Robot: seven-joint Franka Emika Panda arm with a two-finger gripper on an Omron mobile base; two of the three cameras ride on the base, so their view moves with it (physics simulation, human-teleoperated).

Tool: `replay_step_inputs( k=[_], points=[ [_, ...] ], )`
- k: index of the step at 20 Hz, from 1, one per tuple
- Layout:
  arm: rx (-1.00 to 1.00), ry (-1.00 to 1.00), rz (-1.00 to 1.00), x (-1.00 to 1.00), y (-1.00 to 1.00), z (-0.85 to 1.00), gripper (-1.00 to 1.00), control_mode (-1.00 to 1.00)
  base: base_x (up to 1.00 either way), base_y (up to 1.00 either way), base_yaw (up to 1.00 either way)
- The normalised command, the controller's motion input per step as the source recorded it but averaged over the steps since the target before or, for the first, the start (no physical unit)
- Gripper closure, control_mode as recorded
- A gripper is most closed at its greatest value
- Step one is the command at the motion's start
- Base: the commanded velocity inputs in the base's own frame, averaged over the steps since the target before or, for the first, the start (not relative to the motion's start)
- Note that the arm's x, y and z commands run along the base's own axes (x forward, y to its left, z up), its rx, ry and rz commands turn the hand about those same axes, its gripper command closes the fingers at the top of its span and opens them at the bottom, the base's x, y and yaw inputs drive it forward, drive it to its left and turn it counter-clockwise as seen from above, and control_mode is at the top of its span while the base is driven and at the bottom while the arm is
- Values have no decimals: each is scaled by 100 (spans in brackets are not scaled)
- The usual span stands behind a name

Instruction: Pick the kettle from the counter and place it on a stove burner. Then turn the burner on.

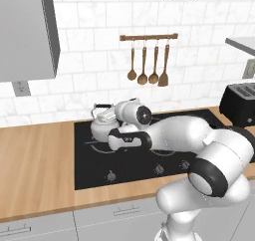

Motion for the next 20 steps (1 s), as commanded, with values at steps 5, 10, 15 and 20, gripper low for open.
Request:
replay_step_inputs(
  k=[5,10,15,20],
  points=[
    [1,8,-8,37,-13,0,100,-100,0,0,0],
    [-1,13,-1,29,7,-1,100,-100,0,0,0],
    [-3,4,-1,26,10,-12,100,-100,0,0,0],
    [-5,0,0,20,13,-31,100,-100,0,0,0]
  ],
)
